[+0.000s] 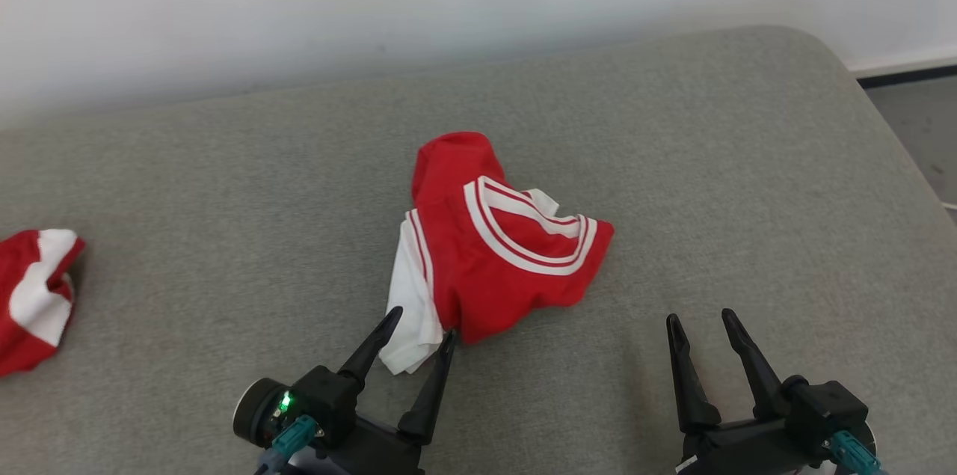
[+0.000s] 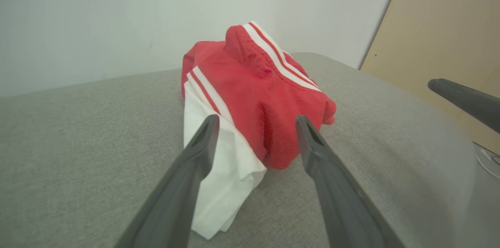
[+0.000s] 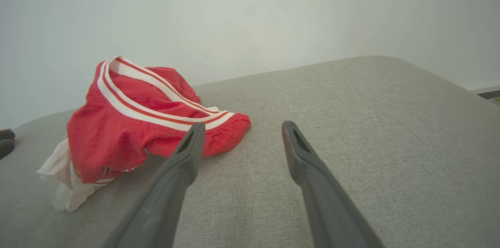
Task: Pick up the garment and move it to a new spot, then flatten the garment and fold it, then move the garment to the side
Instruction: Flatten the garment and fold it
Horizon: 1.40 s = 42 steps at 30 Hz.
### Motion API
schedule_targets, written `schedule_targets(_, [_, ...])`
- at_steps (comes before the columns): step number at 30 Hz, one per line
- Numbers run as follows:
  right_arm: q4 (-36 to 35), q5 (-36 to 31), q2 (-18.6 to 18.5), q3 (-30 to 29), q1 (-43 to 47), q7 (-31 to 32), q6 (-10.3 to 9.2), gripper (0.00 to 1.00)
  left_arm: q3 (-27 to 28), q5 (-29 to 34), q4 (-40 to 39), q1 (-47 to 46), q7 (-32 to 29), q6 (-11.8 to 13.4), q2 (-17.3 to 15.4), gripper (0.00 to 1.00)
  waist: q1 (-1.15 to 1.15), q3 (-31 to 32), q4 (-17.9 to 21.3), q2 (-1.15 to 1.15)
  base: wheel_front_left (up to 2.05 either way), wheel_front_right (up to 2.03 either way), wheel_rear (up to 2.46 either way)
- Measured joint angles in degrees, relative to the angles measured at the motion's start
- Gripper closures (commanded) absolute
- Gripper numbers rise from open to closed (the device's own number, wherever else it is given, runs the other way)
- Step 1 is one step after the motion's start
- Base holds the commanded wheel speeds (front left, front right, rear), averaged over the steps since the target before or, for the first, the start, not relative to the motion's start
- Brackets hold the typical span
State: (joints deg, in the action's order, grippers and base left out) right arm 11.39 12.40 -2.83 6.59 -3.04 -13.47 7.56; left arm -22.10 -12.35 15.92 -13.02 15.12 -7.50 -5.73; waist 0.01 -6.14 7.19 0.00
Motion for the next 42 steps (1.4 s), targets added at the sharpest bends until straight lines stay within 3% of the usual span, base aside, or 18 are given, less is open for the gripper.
schedule_targets(10, [0.87, 0.62, 0.0, 0.13, -1.63, -0.93, 0.0, 0.0, 1.05, -0.43, 9.49, -1.93, 0.0, 0.01, -0.44, 0.0, 0.0, -3.08, 4.7, 0.0, 0.0, 0.0, 0.0])
schedule_targets(11, [0.94, 0.62, -0.01, 0.1, -1.65, -1.01, -0.01, 0.0, 1.42, -0.59, 10.02, -2.15, 0.0, 0.01, -0.33, 0.54, 0.0, -3.26, 5.01, 0.0, 0.0, 0.0, 0.0])
schedule_targets(12, [1.02, 0.62, -0.01, 0.1, -1.65, -1.09, 0.0, 0.0, 1.65, -0.8, 10.72, -2.54, 0.0, 0.01, -0.27, 1.0, 0.0, -3.41, 5.25, 0.0, 0.0, 0.0, 0.0])
schedule_targets(23, [2.07, 0.53, 0.0, -0.18, -1.19, -1.26, 0.0, 0.0, 7.69, -0.82, 7.79, -5.31, 0.0, 0.31, -1.67, 1.0, 0.0, -1.68, 3.45, 0.0, 0.0, 0.0, 0.0])
schedule_targets(37, [3.28, 1.24, 0.01, 0.33, 0.85, -1.44, 0.0, 0.0, 19.34, 0.25, -3.7, -12.37, -1.45, 1.69, -16.49, 1.0, 0.0, 3.65, -2.16, 0.0, 0.0, 0.0, 0.0])
schedule_targets(42, [3.53, 1.67, 0.01, 0.55, 0.95, -1.45, 0.0, 0.0, 21.78, -0.31, -7.47, -12.43, -3.37, 2.22, -19.45, 1.0, -0.01, 4.5, -3.12, 0.0, 0.0, 0.0, 0.0])
